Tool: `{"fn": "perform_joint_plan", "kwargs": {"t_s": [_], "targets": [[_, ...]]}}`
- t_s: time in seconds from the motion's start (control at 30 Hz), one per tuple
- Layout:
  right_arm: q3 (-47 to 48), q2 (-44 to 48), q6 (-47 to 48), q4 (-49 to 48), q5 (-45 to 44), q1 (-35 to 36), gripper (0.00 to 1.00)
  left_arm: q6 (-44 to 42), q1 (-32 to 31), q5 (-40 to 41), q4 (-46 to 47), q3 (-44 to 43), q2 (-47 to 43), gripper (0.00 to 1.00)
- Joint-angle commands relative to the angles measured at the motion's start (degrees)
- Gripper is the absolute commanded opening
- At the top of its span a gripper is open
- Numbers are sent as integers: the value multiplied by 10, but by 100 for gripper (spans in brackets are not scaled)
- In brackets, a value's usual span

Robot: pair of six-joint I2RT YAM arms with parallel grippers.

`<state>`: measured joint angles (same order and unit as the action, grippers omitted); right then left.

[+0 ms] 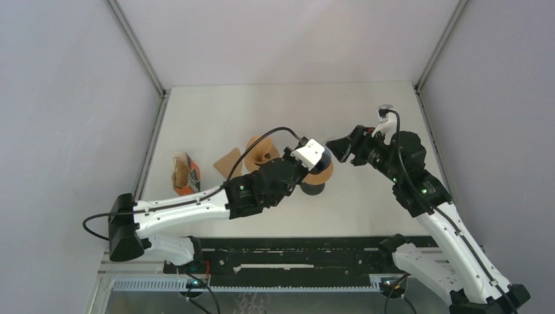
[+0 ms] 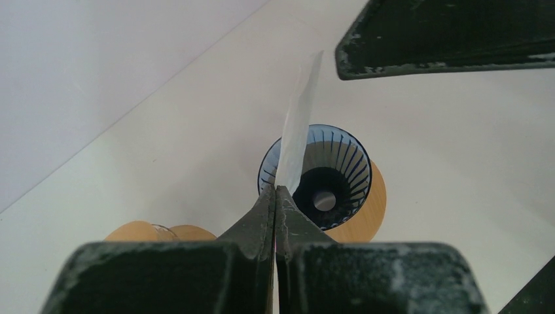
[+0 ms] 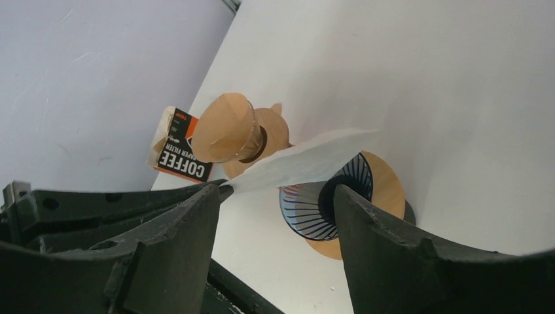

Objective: Place the coffee filter in the dripper
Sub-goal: Place the coffee filter in the coffee dripper.

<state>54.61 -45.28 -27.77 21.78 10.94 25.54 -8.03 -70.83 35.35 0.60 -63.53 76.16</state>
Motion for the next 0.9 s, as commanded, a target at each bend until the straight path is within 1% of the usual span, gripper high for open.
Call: {"fn": "perform_joint_plan", "kwargs": {"t_s": [0.0,0.2,0.43,0.87], "targets": [[21,-12,-48,1,-29,4,72,-6,-8,4,9,-27,4,0],[21,-36,-76,4,-43,10,71,0,-12,7,9,-27,6,0],[21,-52,-78,19,-58,20,70,-2,-17,16,9,-27,8,0],[8,-70,-83,-5,-79,30,68,-5,-23,23,9,-29,9,0]]}}
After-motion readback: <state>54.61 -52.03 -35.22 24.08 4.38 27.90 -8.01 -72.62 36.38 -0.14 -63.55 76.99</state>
